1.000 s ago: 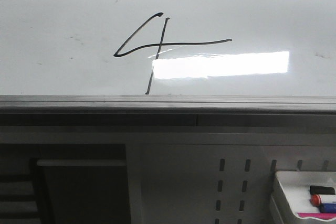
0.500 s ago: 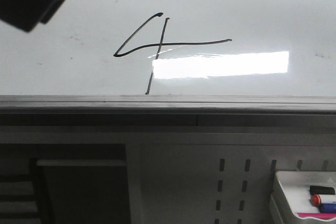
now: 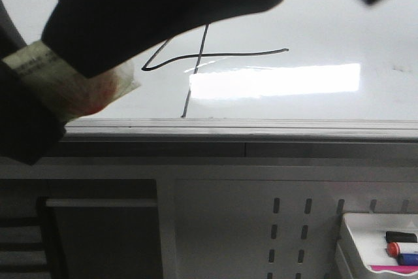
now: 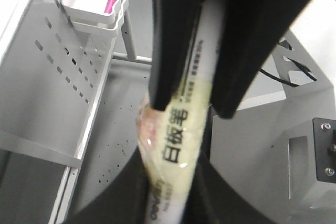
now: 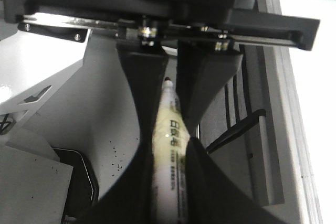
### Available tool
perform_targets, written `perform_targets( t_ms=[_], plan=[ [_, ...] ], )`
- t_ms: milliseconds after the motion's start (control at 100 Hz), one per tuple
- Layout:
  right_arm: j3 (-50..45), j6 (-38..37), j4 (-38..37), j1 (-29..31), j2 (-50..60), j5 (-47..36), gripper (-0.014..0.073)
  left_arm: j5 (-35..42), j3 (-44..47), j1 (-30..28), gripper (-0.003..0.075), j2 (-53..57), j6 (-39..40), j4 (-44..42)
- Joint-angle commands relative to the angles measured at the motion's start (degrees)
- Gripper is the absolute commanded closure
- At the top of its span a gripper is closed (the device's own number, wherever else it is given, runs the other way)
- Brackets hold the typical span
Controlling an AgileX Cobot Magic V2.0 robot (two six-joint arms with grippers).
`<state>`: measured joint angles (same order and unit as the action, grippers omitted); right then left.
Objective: Write number 4 on whiteboard
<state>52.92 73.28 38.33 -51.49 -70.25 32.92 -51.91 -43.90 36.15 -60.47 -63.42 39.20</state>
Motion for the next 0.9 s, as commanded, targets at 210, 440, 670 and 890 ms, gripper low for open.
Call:
perform_targets(
  t_ms=[210, 440, 670, 890],
  plan=[
    [0.5, -1.3, 2.0, -0.1, 0.5, 1.4, 0.0658, 8.7, -1.8, -0.2, 0.074, 0.8, 1.6, 2.7],
    [0.5, -1.3, 2.0, -0.1, 0.5, 1.1, 0.0613, 10.0, -1.8, -0.2, 0.074, 0.7, 0.6, 2.7],
    [1.0, -1.3, 2.0, -0.1, 0.8, 0.3, 0.0207, 10.0, -1.8, -0.2, 0.074, 0.7, 0.6, 2.7],
    [3.3, -1.3, 2.0, -0.1, 5.1, -0.7, 0.0146, 10.3, -1.8, -0.2, 0.074, 0.7, 0.6, 2.7]
  ],
)
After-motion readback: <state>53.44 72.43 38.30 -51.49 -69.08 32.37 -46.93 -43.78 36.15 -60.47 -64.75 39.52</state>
